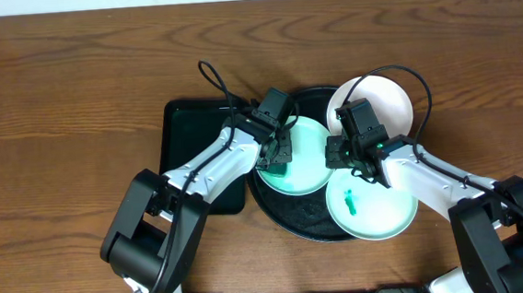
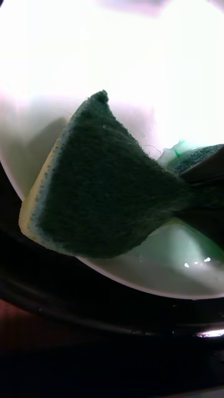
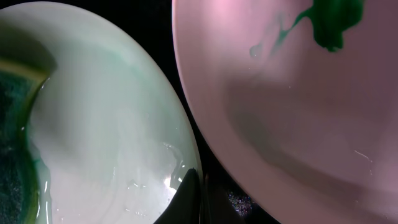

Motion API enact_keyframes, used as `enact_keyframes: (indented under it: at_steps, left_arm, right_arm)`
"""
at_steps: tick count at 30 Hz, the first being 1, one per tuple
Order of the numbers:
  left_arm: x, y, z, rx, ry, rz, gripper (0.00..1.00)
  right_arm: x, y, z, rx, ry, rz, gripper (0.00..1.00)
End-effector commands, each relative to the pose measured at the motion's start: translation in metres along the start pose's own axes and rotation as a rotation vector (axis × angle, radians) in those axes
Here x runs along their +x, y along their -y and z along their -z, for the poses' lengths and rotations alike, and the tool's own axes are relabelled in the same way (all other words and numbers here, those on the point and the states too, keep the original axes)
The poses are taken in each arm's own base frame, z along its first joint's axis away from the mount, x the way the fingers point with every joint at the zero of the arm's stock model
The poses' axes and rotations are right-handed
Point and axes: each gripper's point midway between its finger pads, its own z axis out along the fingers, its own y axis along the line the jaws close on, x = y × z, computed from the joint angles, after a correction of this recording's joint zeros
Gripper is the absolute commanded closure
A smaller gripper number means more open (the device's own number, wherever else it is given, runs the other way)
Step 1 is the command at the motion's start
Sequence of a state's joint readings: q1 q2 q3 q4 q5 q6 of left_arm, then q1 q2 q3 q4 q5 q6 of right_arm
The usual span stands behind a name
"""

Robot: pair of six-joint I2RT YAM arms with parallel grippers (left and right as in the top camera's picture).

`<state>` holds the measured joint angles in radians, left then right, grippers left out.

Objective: Clean dirty plates on tray and stack at the side
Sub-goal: 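Scrub the mint-green plate's surface with the sponge in the left gripper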

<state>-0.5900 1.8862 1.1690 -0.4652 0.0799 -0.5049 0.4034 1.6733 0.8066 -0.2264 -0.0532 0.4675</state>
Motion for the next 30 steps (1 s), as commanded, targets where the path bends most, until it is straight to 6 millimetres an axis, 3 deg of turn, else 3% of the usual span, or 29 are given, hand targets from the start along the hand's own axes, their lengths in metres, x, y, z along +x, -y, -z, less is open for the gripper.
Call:
enact_keyframes:
  at_steps: [1, 9, 18, 23, 30]
  left_arm:
    - [0.033, -0.013, -0.026, -0.021, -0.116, 0.022, 0.93]
    - [0.047, 0.009, -0.023, 0.105, -0.197, 0.030, 0.93]
    - [0.043, 0.017, -0.019, 0.139, -0.197, 0.029, 0.92]
    - [0.031, 0.032, -0.001, 0.201, -0.160, 0.019, 0.93]
    - [-0.001, 0.038, 0.050, 0.260, -0.010, 0.012, 0.93]
  right_arm:
    - [0.000, -0.003, 0.002, -0.008, 0.001, -0.003, 0.99]
    - [0.000, -0.003, 0.002, -0.009, 0.002, -0.003, 0.99]
    - [0.000, -0.003, 0.002, -0.010, 0.004, -0.003, 0.99]
    - [0.000, -0.003, 0.002, -0.010, 0.004, -0.003, 0.99]
    - [0.000, -0.003, 0.002, -0.009, 0.004, -0.003, 0.99]
